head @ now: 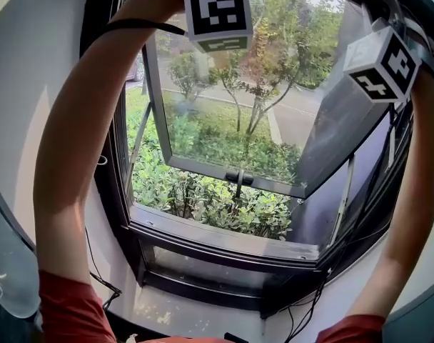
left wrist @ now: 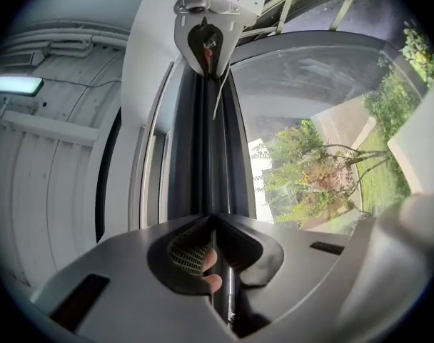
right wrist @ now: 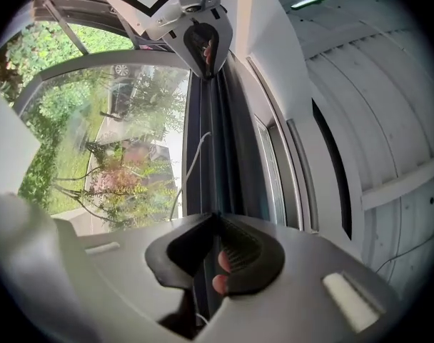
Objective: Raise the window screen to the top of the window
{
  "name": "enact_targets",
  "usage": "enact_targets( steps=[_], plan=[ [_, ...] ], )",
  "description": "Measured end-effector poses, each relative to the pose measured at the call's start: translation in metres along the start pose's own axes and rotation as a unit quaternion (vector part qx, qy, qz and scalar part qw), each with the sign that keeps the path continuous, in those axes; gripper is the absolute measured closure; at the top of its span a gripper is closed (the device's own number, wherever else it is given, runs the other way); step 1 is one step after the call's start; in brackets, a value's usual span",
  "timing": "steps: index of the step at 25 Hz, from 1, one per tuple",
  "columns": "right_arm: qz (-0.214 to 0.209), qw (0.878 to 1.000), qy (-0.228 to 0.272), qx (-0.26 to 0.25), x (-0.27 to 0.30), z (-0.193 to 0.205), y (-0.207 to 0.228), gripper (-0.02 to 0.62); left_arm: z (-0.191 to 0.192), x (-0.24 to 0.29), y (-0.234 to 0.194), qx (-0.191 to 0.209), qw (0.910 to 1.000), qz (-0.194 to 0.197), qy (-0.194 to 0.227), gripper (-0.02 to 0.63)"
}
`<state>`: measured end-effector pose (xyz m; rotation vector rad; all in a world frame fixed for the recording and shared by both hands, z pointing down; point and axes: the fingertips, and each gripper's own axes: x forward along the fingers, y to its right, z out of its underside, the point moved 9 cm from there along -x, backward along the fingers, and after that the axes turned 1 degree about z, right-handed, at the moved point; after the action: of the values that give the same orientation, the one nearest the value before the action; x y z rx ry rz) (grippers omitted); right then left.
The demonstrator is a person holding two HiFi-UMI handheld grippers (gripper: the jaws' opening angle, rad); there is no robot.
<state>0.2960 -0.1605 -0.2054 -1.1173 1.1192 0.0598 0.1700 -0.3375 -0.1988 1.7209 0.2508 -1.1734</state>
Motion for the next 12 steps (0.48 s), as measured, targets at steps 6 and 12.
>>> enact_targets(
  steps=[6, 12],
  plan=[
    [0.007, 1.000, 0.001, -0.001, 0.0052, -0.0017, 0.0027, 0.551, -0.0004, 0.0056, -0.0018, -0.009, 0.9999, -0.011, -0.007, 0.575],
    [0.014, 1.000, -0.007, -0.001, 0.0051, -0.0023, 0.0022, 0.551, 0.0002, 0.0054, -0.0023, -0.019, 0.9998, -0.006, -0.004, 0.575]
  ],
)
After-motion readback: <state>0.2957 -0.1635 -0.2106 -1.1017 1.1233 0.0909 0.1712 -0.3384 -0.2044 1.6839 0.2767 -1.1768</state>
